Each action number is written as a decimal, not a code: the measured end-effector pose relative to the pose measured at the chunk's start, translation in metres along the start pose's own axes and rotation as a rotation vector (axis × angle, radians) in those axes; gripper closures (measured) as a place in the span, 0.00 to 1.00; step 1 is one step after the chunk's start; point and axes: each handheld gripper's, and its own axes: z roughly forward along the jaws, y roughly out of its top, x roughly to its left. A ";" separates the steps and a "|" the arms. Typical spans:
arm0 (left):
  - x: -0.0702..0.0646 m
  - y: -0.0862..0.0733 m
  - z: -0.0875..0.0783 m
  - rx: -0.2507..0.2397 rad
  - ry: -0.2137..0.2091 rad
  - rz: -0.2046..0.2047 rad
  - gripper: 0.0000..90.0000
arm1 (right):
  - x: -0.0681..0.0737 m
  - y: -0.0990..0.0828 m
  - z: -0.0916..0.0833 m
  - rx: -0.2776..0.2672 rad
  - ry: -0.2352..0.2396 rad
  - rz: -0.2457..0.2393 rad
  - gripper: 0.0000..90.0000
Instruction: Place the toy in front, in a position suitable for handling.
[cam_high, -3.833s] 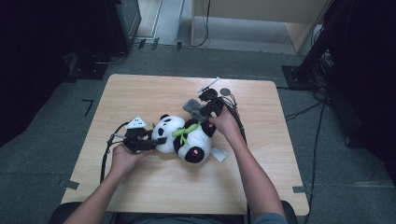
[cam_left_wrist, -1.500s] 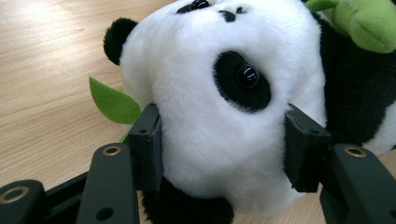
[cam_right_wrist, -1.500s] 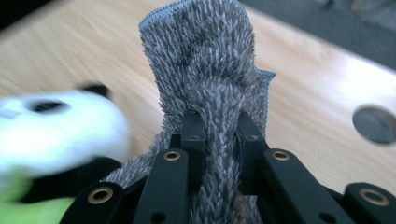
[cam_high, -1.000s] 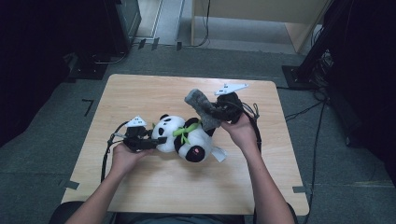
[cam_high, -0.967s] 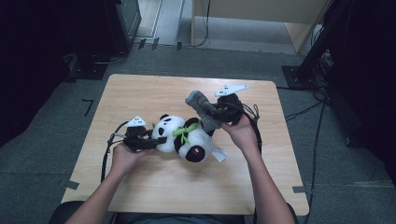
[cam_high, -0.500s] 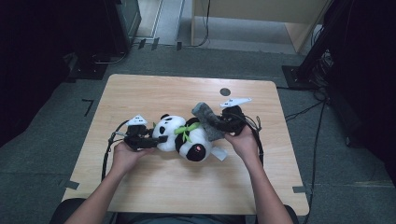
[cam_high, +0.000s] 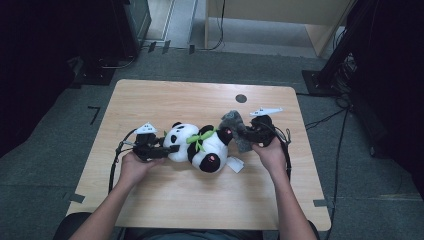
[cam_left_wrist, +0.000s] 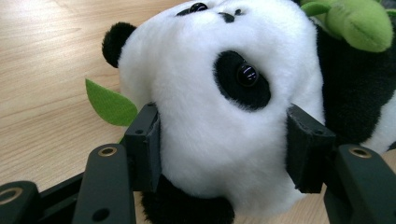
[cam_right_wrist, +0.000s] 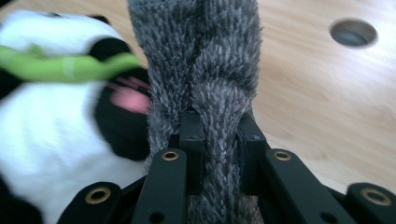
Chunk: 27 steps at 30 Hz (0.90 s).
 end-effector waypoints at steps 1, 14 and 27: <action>0.000 -0.001 0.000 -0.003 -0.004 0.008 0.44 | -0.003 -0.001 0.000 0.011 -0.013 0.007 0.86; 0.000 -0.004 -0.001 -0.015 -0.006 0.014 0.42 | 0.036 0.026 -0.034 -0.183 0.093 -0.039 0.85; -0.005 0.000 0.001 -0.001 0.026 0.018 0.43 | 0.024 0.008 0.000 -0.088 0.080 -0.013 0.86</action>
